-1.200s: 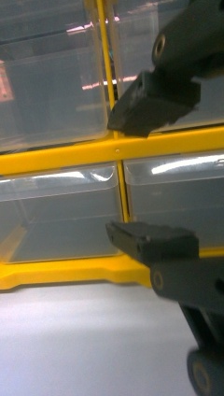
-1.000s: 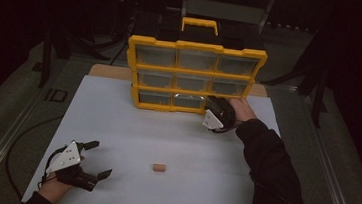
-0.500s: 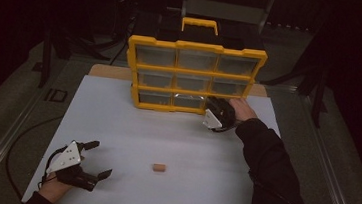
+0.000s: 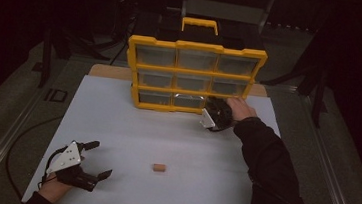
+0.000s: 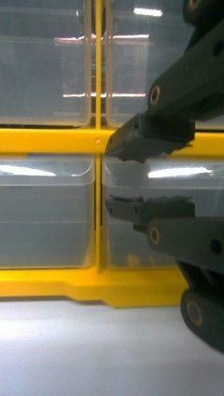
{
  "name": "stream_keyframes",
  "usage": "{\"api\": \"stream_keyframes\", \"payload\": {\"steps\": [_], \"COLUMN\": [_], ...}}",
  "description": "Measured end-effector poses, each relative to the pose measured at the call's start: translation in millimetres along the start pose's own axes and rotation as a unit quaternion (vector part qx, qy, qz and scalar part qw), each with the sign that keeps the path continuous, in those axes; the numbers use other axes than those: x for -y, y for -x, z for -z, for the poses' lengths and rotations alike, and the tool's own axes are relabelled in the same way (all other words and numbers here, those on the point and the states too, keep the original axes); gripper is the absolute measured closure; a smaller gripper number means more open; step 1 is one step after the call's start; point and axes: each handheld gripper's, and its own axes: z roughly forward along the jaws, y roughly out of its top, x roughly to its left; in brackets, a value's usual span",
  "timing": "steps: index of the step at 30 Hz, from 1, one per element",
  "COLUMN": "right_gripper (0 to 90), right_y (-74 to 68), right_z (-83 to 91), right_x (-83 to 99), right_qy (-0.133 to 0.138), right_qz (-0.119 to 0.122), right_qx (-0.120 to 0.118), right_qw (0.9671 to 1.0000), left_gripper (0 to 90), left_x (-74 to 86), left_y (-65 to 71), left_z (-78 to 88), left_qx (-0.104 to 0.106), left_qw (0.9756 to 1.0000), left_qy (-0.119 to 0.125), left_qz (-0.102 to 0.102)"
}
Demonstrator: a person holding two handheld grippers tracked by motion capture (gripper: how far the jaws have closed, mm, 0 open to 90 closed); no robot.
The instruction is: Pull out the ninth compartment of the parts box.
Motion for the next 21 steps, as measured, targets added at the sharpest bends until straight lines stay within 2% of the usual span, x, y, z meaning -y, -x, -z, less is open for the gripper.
{"api": "stream_keyframes", "payload": {"steps": [3,6,7,8,9,10,11,13,15,16,17,18,19,20,21], "right_gripper": [71.1,71.0,71.1,71.1,71.1,71.1,71.4,73.2,73.2,73.2,73.2,73.2,73.2,74.9,74.9], "right_y": [0.0,-0.7,-1.6,-1.8,-1.8,-1.5,-2.2,-1.5,-2.5,-3.8,-3.5,-5.8,-5.8,-4.5,-4.5], "right_z": [-0.3,-1.8,-2.1,-2.6,-2.6,-2.4,-2.8,-2.7,-3.9,-4.1,-4.3,-5.2,-5.2,-5.5,-5.5], "right_x": [-2.4,-10.7,-14.0,-16.3,-16.3,-17.2,-16.5,-16.6,-18.8,-22.4,-22.8,-24.4,-24.4,-24.6,-24.6], "right_qy": [-0.010,-0.039,-0.052,-0.061,-0.061,-0.065,-0.075,-0.078,-0.085,-0.100,-0.102,-0.106,-0.106,-0.108,-0.108], "right_qz": [0.004,0.020,0.013,0.020,0.020,0.008,0.010,0.005,0.013,0.004,0.009,-0.002,-0.002,0.015,0.015], "right_qx": [0.000,0.005,0.005,0.008,0.008,0.005,0.007,0.004,0.011,0.012,0.011,0.021,0.021,0.019,0.019], "right_qw": [0.9999,0.9990,0.9986,0.9979,0.9979,0.9979,0.9971,0.9969,0.9962,0.9949,0.9947,0.9941,0.9941,0.9939,0.9939], "left_gripper": [0.0,0.0,0.0,0.0,0.0,0.0,0.0,0.0,0.0,0.0,0.0,0.0,0.0,0.0,0.0], "left_x": [0.1,0.1,0.0,-0.1,-0.1,-0.1,0.0,0.2,0.2,-0.2,-0.3,-0.4,-0.4,-0.5,-0.5], "left_y": [-0.1,0.2,0.4,0.6,0.6,0.8,0.7,0.3,0.3,0.4,0.8,1.0,1.0,0.7,0.7], "left_z": [0.0,-0.8,-1.0,-0.9,-0.9,-0.5,-0.1,-0.2,-0.6,-1.3,-1.6,-1.8,-1.8,-2.0,-2.0], "left_qx": [0.001,0.003,0.003,0.004,0.004,0.003,0.003,0.003,0.004,0.005,0.004,0.005,0.005,0.005,0.005], "left_qw": [1.0000,1.0000,1.0000,1.0000,1.0000,1.0000,1.0000,1.0000,1.0000,1.0000,1.0000,1.0000,1.0000,1.0000,1.0000], "left_qy": [-0.001,-0.002,-0.003,-0.003,-0.003,-0.003,-0.002,-0.002,-0.002,-0.004,-0.004,-0.003,-0.003,-0.003,-0.003], "left_qz": [-0.001,-0.002,-0.002,-0.002,-0.002,-0.003,-0.002,-0.002,-0.001,-0.002,-0.003,-0.003,-0.003,-0.003,-0.003]}}
